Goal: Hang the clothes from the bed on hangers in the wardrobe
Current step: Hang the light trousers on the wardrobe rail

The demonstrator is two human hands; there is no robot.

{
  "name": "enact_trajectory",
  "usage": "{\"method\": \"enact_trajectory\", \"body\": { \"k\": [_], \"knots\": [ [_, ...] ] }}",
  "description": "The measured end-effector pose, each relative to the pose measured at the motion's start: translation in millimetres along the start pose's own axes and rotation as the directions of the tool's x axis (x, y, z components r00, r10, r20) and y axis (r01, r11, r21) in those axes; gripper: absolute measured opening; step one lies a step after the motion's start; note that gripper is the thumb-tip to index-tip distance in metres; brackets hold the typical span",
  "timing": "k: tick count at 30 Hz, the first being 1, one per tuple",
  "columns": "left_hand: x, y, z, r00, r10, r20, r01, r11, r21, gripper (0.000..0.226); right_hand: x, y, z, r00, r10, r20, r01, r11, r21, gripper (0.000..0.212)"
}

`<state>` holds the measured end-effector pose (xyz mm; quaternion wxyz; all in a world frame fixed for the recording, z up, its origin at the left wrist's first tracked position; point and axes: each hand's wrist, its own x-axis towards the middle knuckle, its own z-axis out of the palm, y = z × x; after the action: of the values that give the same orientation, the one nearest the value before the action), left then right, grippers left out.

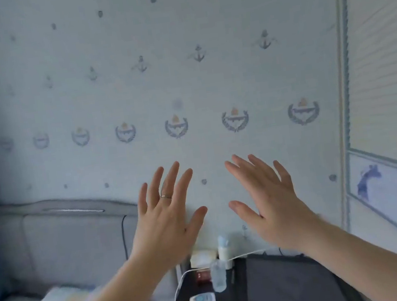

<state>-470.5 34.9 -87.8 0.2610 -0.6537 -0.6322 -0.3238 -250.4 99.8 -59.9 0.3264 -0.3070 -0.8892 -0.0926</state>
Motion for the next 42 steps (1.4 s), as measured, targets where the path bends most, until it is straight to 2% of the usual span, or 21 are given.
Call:
{"method": "enact_trajectory", "body": {
  "k": [3, 6, 10, 15, 19, 23, 27, 31, 34, 37, 42],
  "knots": [
    [-99.4, -59.9, -1.5, 0.974, -0.187, 0.126, 0.178, 0.981, 0.081, 0.072, -10.3, -64.4, 82.9, 0.991, -0.074, 0.115, 0.056, 0.986, 0.155, 0.065],
    [-193.5, -105.4, -7.5, 0.893, -0.399, 0.21, 0.368, 0.914, 0.172, 0.073, -21.2, -126.0, 150.8, 0.964, -0.16, 0.212, 0.091, 0.948, 0.304, 0.067],
    [-293.9, -145.6, -25.6, 0.761, -0.598, 0.252, 0.521, 0.794, 0.313, 0.072, -34.1, -202.5, 222.6, 0.903, -0.291, 0.315, 0.135, 0.89, 0.435, 0.068],
    [-386.9, -179.0, -45.9, 0.518, -0.827, 0.219, 0.704, 0.557, 0.441, 0.081, -57.3, -292.8, 303.9, 0.789, -0.441, 0.428, 0.128, 0.8, 0.587, 0.069],
    [-452.3, -207.6, -54.0, 0.278, -0.942, 0.186, 0.798, 0.334, 0.502, 0.083, -71.4, -355.1, 368.7, 0.679, -0.527, 0.51, 0.069, 0.738, 0.671, 0.071],
    [-503.6, -233.3, -63.8, 0.041, -0.989, 0.143, 0.838, 0.112, 0.534, 0.084, -69.3, -407.0, 416.2, 0.548, -0.599, 0.584, 0.015, 0.705, 0.709, 0.071],
    [-532.9, -258.6, -75.6, -0.134, -0.988, 0.075, 0.847, -0.075, 0.526, 0.076, -56.2, -452.6, 449.8, 0.437, -0.671, 0.599, 0.048, 0.682, 0.73, 0.07],
    [-557.7, -279.3, -87.7, -0.238, -0.971, 0.032, 0.839, -0.189, 0.511, 0.077, -49.6, -498.3, 477.7, 0.338, -0.726, 0.6, 0.094, 0.66, 0.746, 0.072],
    [-577.4, -295.4, -95.7, -0.283, -0.959, 0.012, 0.839, -0.241, 0.487, 0.086, -46.4, -529.5, 494.1, 0.286, -0.727, 0.624, 0.113, 0.672, 0.732, 0.066],
    [-601.6, -318.9, -104.5, -0.326, -0.945, 0.016, 0.838, -0.281, 0.469, 0.073, -45.3, -558.4, 509.1, 0.26, -0.706, 0.658, 0.112, 0.7, 0.706, 0.062],
    [-646.4, -368.9, -117.7, -0.348, -0.934, 0.078, 0.865, -0.287, 0.412, 0.071, -47.3, -607.6, 539.6, 0.248, -0.643, 0.725, 0.116, 0.762, 0.637, 0.061]
  ]
}}
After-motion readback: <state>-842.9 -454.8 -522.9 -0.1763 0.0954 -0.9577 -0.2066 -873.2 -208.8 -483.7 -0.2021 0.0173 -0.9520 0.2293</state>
